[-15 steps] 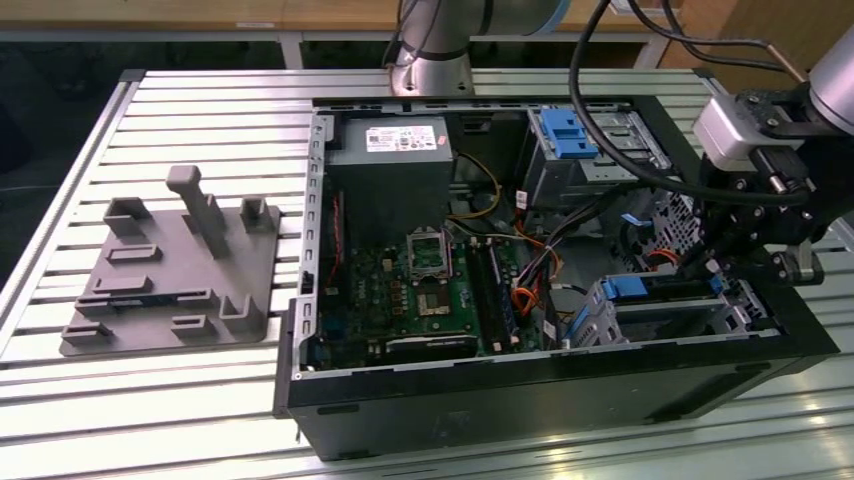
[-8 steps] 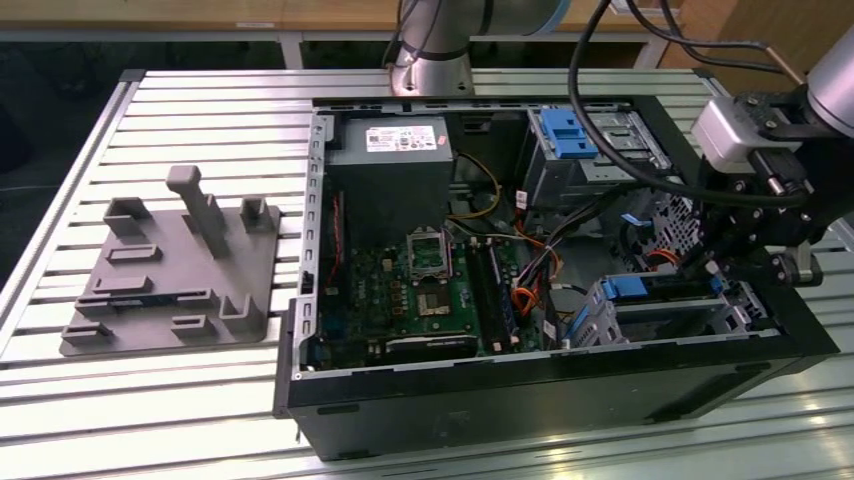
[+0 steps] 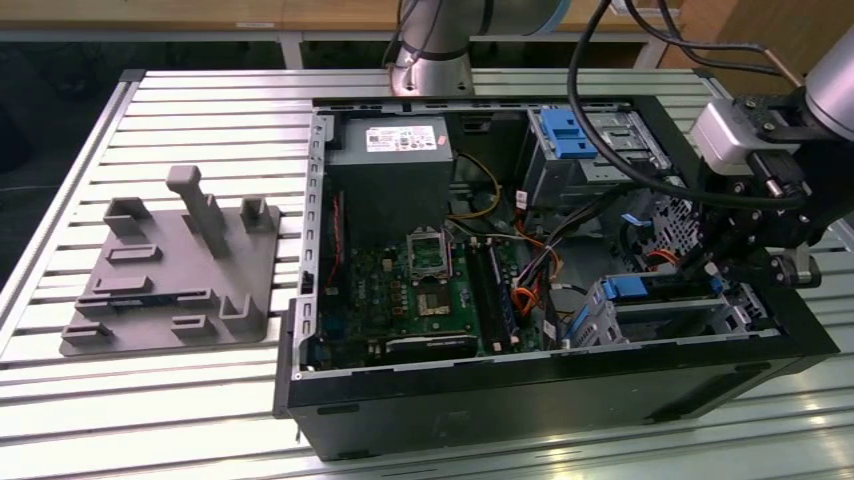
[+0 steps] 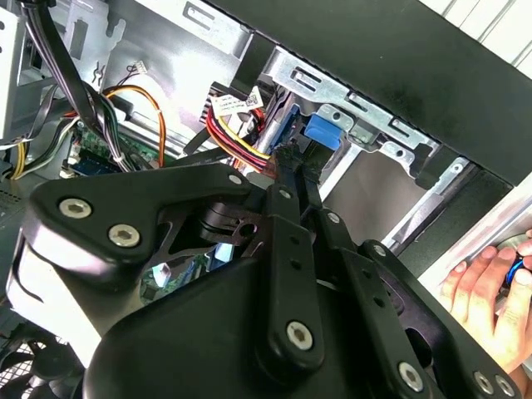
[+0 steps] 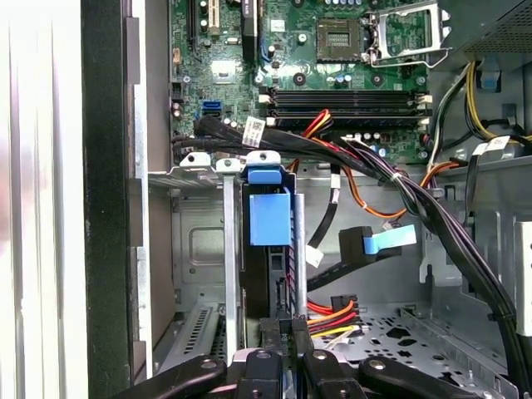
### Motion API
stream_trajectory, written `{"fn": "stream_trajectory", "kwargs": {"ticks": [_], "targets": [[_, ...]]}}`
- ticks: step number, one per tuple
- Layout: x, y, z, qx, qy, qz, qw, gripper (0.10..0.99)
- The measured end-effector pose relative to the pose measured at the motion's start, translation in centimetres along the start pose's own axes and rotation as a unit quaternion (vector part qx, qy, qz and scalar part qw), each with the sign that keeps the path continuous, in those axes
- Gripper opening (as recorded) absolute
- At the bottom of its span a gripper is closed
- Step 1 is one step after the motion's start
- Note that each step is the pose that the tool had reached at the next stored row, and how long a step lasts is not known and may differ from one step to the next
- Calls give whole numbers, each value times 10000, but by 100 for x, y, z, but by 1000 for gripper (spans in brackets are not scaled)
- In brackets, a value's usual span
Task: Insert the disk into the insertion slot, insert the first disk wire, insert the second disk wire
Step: 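Insert the first disk wire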
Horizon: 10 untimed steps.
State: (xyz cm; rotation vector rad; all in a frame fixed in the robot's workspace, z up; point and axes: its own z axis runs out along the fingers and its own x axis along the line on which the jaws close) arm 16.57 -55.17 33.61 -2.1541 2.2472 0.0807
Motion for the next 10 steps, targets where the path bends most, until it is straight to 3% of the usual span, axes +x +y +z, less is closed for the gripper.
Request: {"fn": "stream_trajectory", "kwargs": {"ticks": [10], "targets": [[-13, 0, 27, 0, 7, 0, 10000, 165]]}}
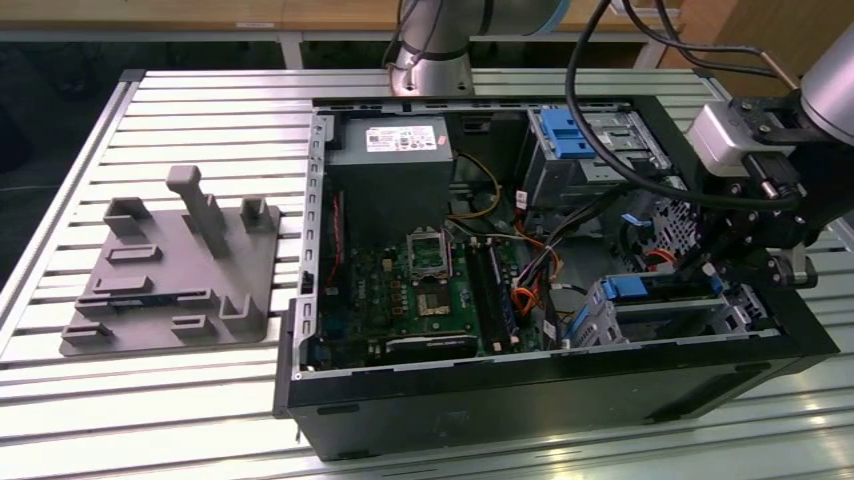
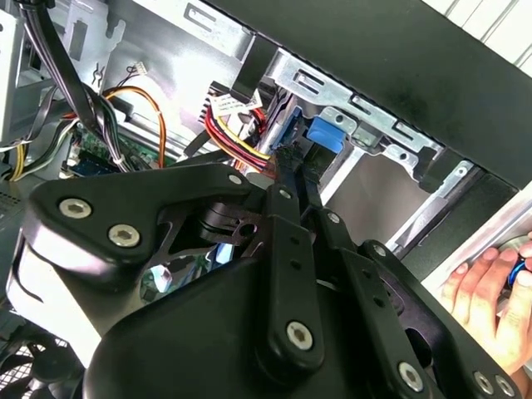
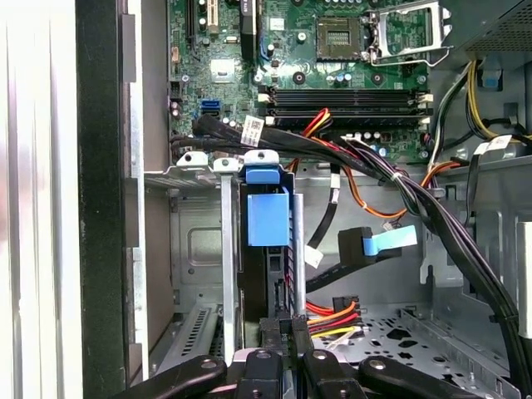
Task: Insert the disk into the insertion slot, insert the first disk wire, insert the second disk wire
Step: 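Insert the first disk wire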
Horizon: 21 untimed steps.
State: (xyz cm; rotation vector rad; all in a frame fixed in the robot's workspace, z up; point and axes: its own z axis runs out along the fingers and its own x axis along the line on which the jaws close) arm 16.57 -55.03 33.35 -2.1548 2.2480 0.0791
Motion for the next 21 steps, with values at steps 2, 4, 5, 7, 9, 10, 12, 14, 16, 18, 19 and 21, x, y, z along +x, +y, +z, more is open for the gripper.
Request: {"fn": "stream_trajectory", "kwargs": {"ticks": [2, 4, 5, 7, 9, 10, 12, 14, 16, 18, 19, 21], "targets": [[0, 0, 6, 0, 1, 0, 10000, 165], [1, 0, 12, 0, 2, 0, 10000, 165], [1, 0, 15, 0, 2, 0, 10000, 165], [1, 0, 21, 0, 2, 0, 10000, 165], [2, -1, 31, 0, 1, 0, 10000, 165], [2, -1, 37, 0, 1, 0, 10000, 165], [3, -1, 53, 0, 2, 0, 10000, 165], [3, -1, 59, 1, 6, 0, 10000, 165], [4, -1, 66, -1, -1, 0, 10000, 176], [4, 0, 63, 0, 1, 0, 10000, 294], [3, 1, 55, 0, 2, 0, 10000, 294], [-4, 2, 19, 0, 1, 0, 10000, 357]]}}
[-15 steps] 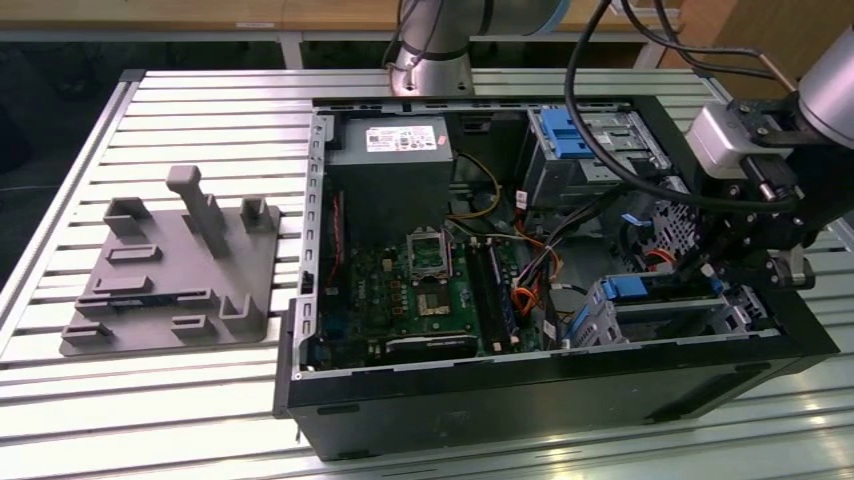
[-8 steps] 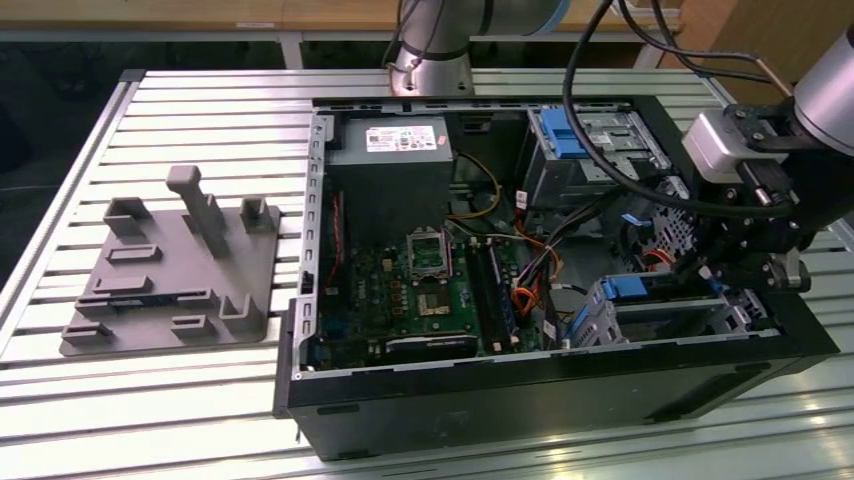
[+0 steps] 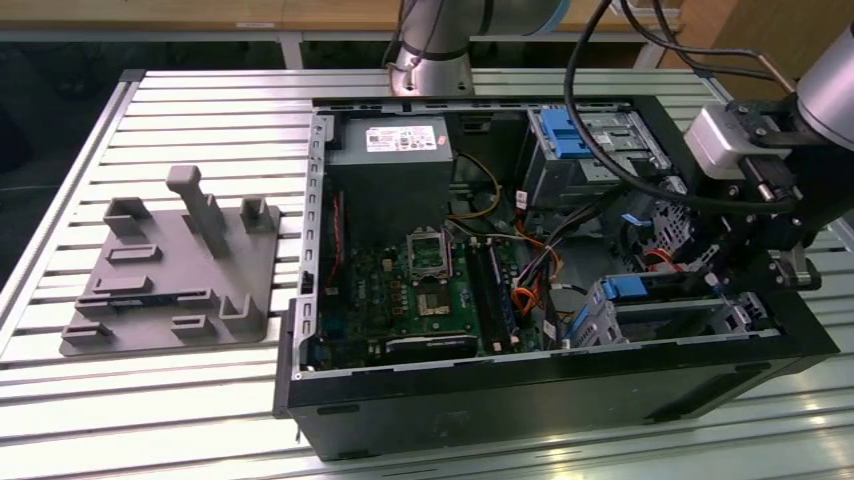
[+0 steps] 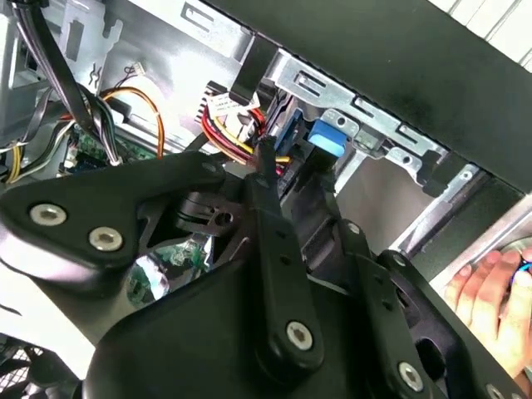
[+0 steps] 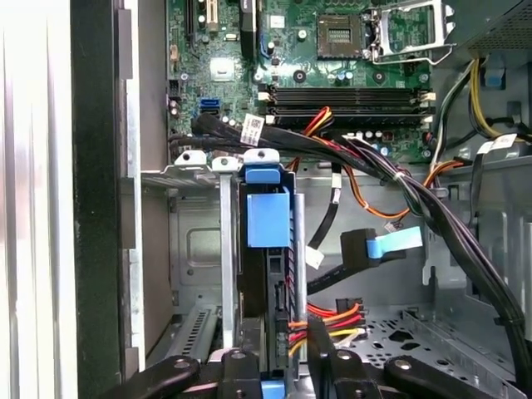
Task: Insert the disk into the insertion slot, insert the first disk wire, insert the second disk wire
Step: 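Insert the first disk wire, then insert the second disk wire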
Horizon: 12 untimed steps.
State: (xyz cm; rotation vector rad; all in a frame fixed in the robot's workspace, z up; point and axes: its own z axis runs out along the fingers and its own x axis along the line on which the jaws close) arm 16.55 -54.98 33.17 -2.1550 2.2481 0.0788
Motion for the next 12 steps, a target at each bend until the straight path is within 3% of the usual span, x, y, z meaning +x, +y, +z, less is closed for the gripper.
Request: {"fn": "stream_trajectory", "kwargs": {"ticks": [7, 12], "targets": [[-56, 7, -302, 1, 7, 4, 10000, 357], [-63, 9, -325, 2, 13, 6, 10000, 357]]}}
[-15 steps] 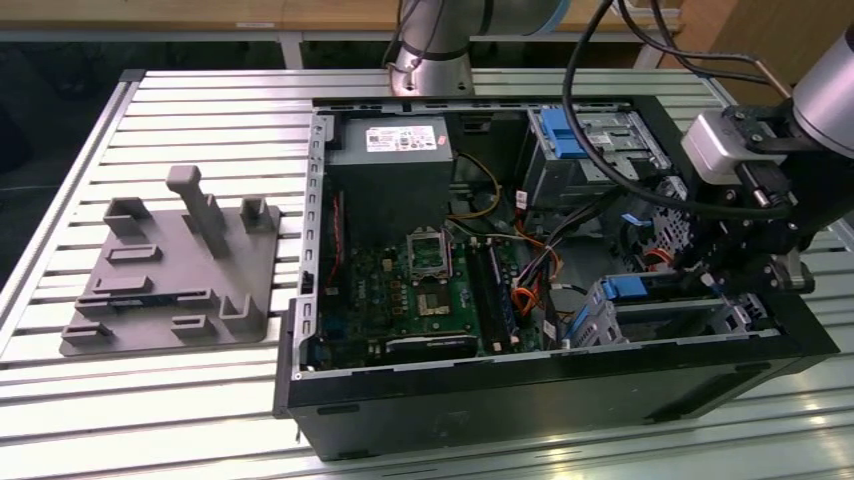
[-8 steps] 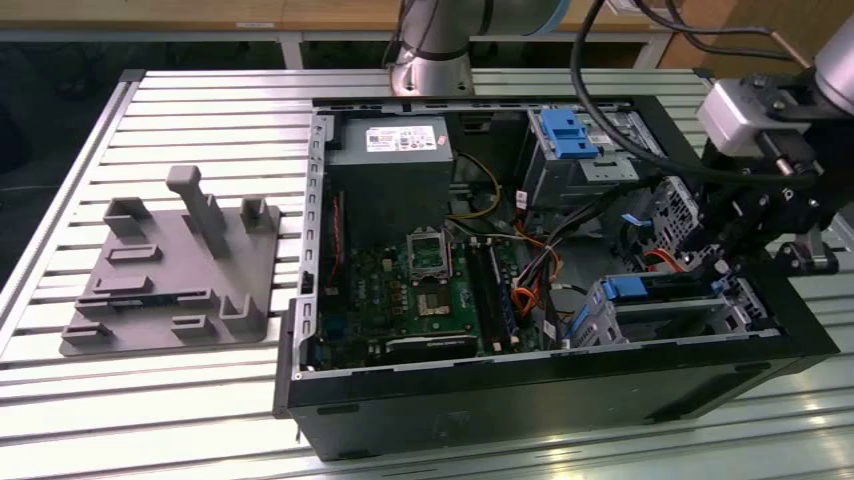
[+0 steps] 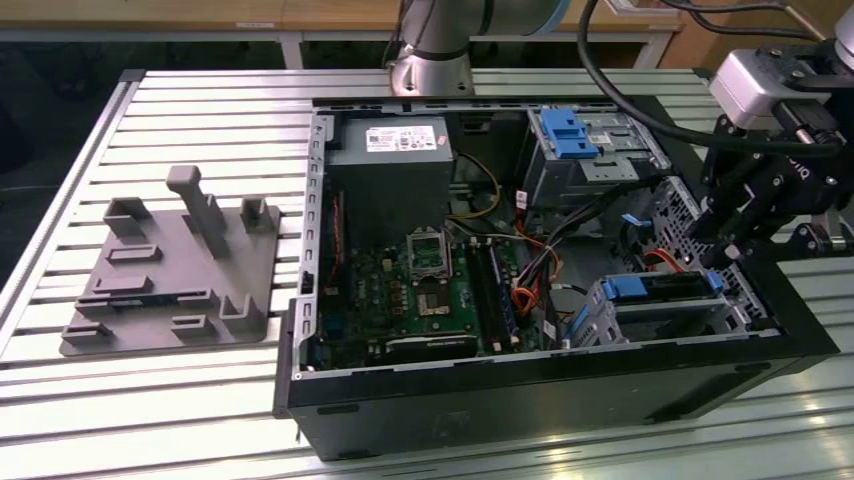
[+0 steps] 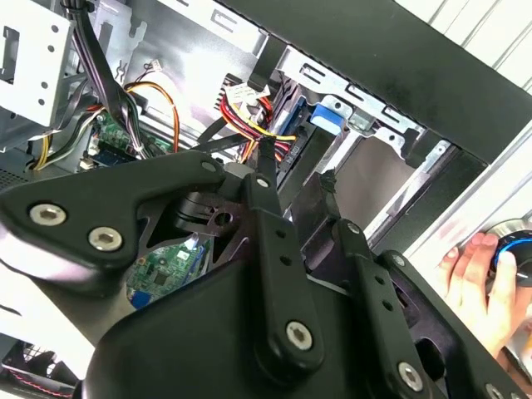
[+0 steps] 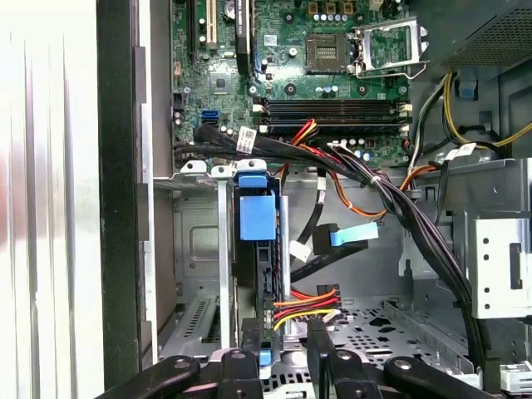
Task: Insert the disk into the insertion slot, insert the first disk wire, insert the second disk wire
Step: 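Insert the second disk wire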
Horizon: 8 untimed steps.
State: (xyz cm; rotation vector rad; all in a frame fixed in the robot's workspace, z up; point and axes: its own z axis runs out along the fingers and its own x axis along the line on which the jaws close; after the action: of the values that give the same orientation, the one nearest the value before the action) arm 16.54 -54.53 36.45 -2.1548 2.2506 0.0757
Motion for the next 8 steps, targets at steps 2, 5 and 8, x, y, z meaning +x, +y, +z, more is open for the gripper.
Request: {"fn": "stream_trajectory", "kwargs": {"ticks": [2, 5, 8], "targets": [[0, 0, 0, 0, 1, 0, 10000, 357], [0, 0, 0, 0, 1, 0, 10000, 357], [0, 0, 0, 0, 2, 0, 10000, 357]]}}
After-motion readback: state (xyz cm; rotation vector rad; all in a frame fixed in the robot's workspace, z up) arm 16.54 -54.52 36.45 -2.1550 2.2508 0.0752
